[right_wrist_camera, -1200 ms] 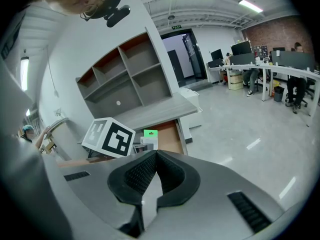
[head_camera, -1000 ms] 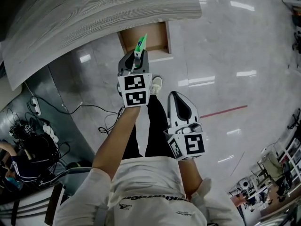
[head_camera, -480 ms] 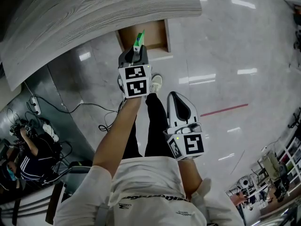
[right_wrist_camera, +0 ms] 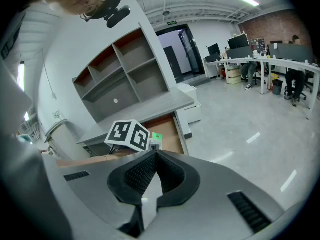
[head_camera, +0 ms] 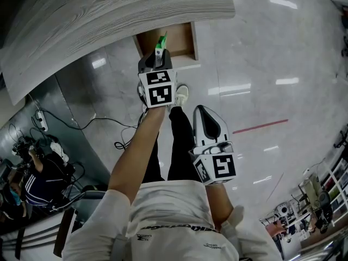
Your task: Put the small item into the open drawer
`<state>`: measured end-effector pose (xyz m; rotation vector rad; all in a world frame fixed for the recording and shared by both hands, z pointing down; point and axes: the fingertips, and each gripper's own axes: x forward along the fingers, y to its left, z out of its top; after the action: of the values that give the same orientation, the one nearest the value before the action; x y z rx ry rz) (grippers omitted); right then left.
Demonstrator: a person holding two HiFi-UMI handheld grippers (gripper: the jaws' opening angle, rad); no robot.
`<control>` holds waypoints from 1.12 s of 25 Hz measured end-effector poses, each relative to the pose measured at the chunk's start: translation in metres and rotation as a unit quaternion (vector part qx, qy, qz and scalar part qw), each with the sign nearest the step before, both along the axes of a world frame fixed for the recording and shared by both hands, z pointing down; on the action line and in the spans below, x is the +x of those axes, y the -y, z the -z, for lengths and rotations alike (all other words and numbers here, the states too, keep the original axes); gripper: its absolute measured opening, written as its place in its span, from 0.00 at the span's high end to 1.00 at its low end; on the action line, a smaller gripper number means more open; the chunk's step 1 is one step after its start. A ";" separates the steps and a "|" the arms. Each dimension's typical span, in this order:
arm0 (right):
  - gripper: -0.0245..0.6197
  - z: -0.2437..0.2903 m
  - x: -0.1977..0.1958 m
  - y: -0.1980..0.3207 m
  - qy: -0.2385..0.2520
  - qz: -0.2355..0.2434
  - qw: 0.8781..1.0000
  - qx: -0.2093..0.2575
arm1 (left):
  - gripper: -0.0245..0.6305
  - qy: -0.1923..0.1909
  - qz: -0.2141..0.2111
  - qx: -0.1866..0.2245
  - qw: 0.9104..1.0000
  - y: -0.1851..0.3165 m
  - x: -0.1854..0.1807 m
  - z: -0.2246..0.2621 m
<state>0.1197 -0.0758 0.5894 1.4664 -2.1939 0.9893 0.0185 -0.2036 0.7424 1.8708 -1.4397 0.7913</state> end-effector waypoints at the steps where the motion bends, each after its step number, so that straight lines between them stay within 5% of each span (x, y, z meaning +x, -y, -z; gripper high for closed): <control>1: 0.91 0.001 0.000 0.001 0.000 0.000 1.000 0.000 | 0.81 0.001 0.000 0.000 1.000 0.001 0.000 0.000; 28: 0.91 -0.002 0.007 0.000 -0.005 0.004 1.000 -0.008 | 0.71 0.002 -0.007 0.008 1.000 0.009 0.005 0.008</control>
<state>0.1267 -0.0760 0.5916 1.4516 -2.1767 0.9926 0.0234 -0.2125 0.7345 1.8936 -1.4423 0.7933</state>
